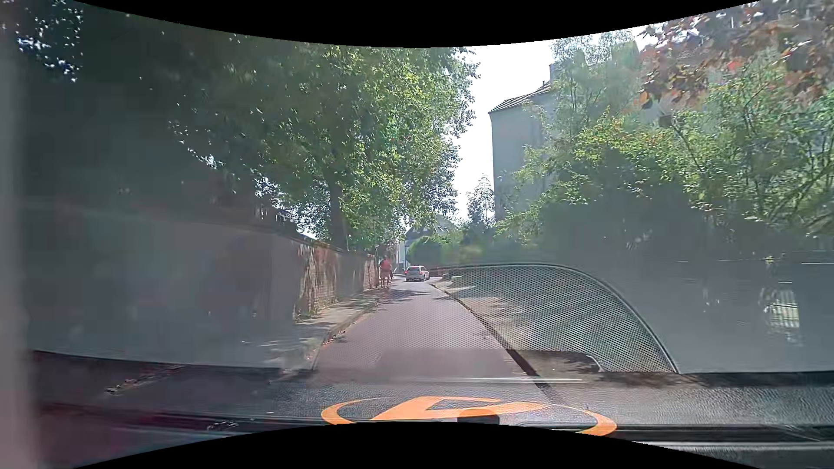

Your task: Follow the waypoints while adhering to traffic rules and regulations

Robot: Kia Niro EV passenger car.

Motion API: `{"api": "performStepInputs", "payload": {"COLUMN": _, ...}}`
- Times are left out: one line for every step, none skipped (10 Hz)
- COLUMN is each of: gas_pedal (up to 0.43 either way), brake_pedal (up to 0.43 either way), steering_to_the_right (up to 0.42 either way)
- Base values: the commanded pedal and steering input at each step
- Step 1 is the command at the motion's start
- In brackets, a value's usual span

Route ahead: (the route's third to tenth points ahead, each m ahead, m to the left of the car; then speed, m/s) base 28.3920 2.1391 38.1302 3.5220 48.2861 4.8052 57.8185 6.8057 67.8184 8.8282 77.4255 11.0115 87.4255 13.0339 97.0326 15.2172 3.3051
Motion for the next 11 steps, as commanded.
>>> {"api": "performStepInputs", "payload": {"gas_pedal": 0.059, "brake_pedal": 0.000, "steering_to_the_right": -0.012}}
{"api": "performStepInputs", "payload": {"gas_pedal": 0.059, "brake_pedal": 0.000, "steering_to_the_right": -0.019}}
{"api": "performStepInputs", "payload": {"gas_pedal": 0.059, "brake_pedal": 0.000, "steering_to_the_right": -0.021}}
{"api": "performStepInputs", "payload": {"gas_pedal": 0.059, "brake_pedal": 0.000, "steering_to_the_right": -0.021}}
{"api": "performStepInputs", "payload": {"gas_pedal": 0.059, "brake_pedal": 0.000, "steering_to_the_right": -0.026}}
{"api": "performStepInputs", "payload": {"gas_pedal": 0.059, "brake_pedal": 0.000, "steering_to_the_right": -0.033}}
{"api": "performStepInputs", "payload": {"gas_pedal": 0.059, "brake_pedal": 0.000, "steering_to_the_right": -0.036}}
{"api": "performStepInputs", "payload": {"gas_pedal": 0.059, "brake_pedal": 0.000, "steering_to_the_right": -0.036}}
{"api": "performStepInputs", "payload": {"gas_pedal": 0.059, "brake_pedal": 0.000, "steering_to_the_right": -0.036}}
{"api": "performStepInputs", "payload": {"gas_pedal": 0.059, "brake_pedal": 0.000, "steering_to_the_right": -0.036}}
{"api": "performStepInputs", "payload": {"gas_pedal": 0.059, "brake_pedal": 0.000, "steering_to_the_right": -0.035}}
